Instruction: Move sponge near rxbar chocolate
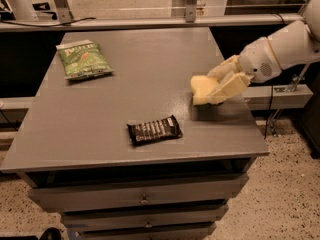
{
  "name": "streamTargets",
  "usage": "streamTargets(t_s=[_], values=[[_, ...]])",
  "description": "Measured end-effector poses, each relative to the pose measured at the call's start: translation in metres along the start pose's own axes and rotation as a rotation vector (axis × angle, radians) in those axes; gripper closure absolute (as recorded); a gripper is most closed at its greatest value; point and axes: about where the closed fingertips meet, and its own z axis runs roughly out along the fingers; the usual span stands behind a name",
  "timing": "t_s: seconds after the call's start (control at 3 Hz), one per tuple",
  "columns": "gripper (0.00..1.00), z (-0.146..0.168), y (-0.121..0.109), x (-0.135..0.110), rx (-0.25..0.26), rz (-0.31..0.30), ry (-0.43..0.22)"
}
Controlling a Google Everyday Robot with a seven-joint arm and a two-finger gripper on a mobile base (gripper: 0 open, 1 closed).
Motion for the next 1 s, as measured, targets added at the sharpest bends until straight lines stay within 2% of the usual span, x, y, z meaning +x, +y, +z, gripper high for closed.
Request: streamTargets(t_s=[0.33,0.67,1.0], values=[[1.0,-0.002,0.045,0.011,-0.066,-0.015,-0.001],[1.0,0.003,0.086,0.012,-0.124,-0.04,-0.023],[0.83,0.009,0.121,0.01,-0.173,-0.078,-0.031]])
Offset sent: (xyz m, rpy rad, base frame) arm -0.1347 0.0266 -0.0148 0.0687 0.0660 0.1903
